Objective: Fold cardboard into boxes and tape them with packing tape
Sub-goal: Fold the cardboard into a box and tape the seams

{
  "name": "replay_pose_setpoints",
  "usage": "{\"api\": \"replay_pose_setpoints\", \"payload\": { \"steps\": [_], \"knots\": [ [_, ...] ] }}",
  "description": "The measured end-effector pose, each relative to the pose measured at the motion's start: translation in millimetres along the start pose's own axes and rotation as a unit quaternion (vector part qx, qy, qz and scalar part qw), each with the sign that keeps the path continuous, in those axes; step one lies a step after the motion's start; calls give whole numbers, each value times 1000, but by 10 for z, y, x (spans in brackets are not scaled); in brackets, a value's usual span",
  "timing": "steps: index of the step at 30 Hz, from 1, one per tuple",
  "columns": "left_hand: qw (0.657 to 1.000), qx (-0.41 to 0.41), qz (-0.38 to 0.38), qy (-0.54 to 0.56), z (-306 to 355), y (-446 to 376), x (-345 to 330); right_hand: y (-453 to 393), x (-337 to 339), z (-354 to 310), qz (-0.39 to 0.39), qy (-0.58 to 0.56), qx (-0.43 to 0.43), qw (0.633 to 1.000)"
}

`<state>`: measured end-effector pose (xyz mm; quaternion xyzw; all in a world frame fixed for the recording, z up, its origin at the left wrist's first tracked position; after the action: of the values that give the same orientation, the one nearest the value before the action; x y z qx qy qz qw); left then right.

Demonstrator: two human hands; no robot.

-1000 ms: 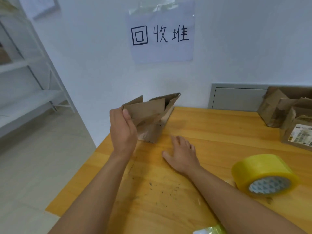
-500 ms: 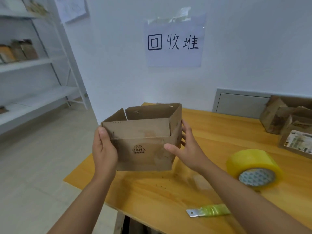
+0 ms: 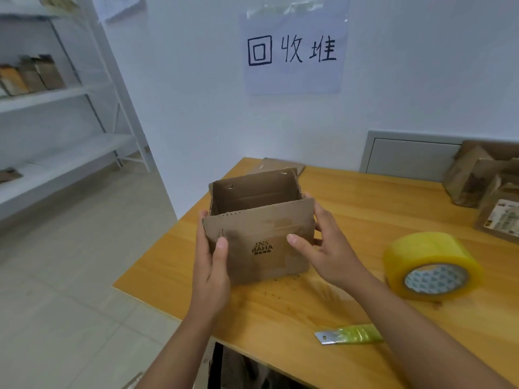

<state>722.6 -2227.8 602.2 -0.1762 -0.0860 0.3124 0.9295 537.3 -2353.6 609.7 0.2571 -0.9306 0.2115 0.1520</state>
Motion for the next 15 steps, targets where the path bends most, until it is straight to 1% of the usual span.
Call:
{"api": "replay_pose_setpoints", "payload": {
  "steps": [5, 11, 13, 15],
  "knots": [
    [1000, 3, 2, -20, -15, -55, 11, -20, -31, 42, 20, -10, 2, 1000],
    [995, -50, 31, -83, 29, -124, 121, -40, -8, 13, 32, -18, -3, 999],
    [993, -60, 39, -94, 89, -146, 143, -69, 16, -2, 49, -15, -5, 999],
    [993, -51, 51, -95, 133, -180, 163, -107, 48, -20, 69, -4, -11, 998]
  ]
}}
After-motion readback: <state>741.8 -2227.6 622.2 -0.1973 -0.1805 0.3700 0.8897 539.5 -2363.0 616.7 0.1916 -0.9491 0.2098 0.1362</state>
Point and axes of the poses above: each hand's wrist, its own y-axis away from the middle knuckle, its own x-axis out of the back of the hand, z = x × y, the point moved 7 cm from there along -y, towards the middle knuckle, and after that the axes turned 1 degree about y, right-handed, at the moved point
